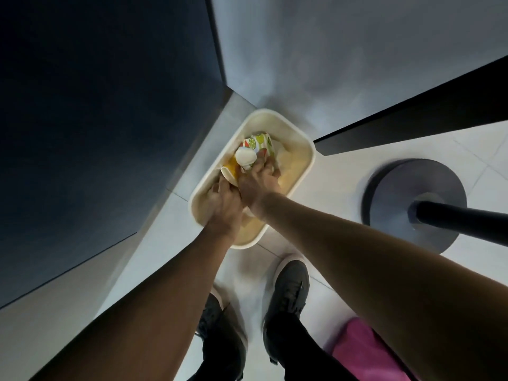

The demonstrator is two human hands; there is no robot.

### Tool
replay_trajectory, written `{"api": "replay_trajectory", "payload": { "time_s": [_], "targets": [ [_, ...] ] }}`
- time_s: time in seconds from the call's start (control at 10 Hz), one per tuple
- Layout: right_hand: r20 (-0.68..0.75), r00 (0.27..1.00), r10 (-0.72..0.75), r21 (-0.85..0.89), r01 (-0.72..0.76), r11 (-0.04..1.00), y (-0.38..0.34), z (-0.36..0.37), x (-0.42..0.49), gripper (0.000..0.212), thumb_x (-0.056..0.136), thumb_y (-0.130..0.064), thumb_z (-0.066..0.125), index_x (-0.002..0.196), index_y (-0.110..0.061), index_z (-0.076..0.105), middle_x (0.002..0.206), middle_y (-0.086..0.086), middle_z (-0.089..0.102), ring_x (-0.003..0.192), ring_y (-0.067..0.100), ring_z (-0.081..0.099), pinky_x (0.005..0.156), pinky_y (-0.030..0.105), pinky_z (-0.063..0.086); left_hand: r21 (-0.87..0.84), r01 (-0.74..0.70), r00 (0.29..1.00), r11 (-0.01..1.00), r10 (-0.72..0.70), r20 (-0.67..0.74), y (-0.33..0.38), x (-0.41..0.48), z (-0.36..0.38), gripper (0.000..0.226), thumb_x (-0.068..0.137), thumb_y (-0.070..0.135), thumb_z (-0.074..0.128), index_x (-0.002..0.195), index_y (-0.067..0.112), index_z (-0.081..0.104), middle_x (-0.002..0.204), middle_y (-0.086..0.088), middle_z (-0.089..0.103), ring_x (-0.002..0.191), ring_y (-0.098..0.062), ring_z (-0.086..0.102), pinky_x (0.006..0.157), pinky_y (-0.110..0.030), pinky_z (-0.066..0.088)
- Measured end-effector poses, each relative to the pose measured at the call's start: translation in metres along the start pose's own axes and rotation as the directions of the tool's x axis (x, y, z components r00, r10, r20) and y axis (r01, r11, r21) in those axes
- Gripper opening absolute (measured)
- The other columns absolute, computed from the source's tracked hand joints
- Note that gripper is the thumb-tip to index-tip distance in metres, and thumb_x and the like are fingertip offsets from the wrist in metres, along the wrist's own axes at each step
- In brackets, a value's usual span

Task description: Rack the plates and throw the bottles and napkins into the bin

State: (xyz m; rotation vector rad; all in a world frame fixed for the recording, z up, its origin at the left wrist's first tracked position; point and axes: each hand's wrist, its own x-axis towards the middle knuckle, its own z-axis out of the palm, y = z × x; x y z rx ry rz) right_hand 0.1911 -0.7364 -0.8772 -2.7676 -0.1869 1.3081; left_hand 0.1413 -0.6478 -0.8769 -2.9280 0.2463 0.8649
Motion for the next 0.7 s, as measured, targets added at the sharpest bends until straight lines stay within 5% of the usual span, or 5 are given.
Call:
{"api": "replay_trajectory", "payload": {
  "time_s": [0.2, 0.4, 0.7],
  "targets": [
    [0.034, 0.986, -0.164, -0.076, 0.166, 0.983, 0.026, -0.031, -0.029, 0.063, 0.101, -0.041, 0.045, 0.154, -0.040, 0.010, 0.156, 0.031, -0.020, 0.144, 0.054, -0.012, 0.118, 0.061, 0.000, -0.289, -0.051, 0.998, 0.956, 0.039, -0.046, -0.017, -0.030, -0.024, 0.071, 0.094, 0.023, 0.064, 0.153, 0.009, 0.028, 0.158, -0.009, 0.032, 0.143, -0.029, 0.034, 0.111, -0.037, 0.037],
    [-0.056, 0.954, -0.296, -0.104, 0.289, 0.952, 0.053, -0.066, -0.086, 0.082, 0.092, -0.049, 0.059, 0.154, -0.045, 0.004, 0.156, 0.021, -0.031, 0.143, 0.052, -0.018, 0.119, 0.062, 0.004, -0.424, -0.018, 0.998, 0.905, -0.010, -0.063, -0.026, -0.071, -0.057, 0.069, 0.094, 0.021, 0.063, 0.152, 0.014, 0.027, 0.164, 0.002, 0.010, 0.146, -0.025, 0.029, 0.093, -0.043, 0.052],
    [-0.161, 0.910, -0.382, -0.010, 0.385, 0.923, 0.077, -0.089, -0.141, 0.073, 0.094, -0.044, 0.059, 0.155, -0.033, 0.020, 0.163, 0.017, -0.004, 0.150, 0.039, 0.003, 0.120, 0.051, 0.021, -0.726, 0.115, 0.957, 0.678, -0.271, -0.101, -0.011, -0.107, -0.083, 0.061, 0.092, 0.020, 0.066, 0.145, 0.016, 0.035, 0.152, -0.001, 0.034, 0.131, -0.028, 0.047, 0.093, -0.046, 0.053]
  ]
}}
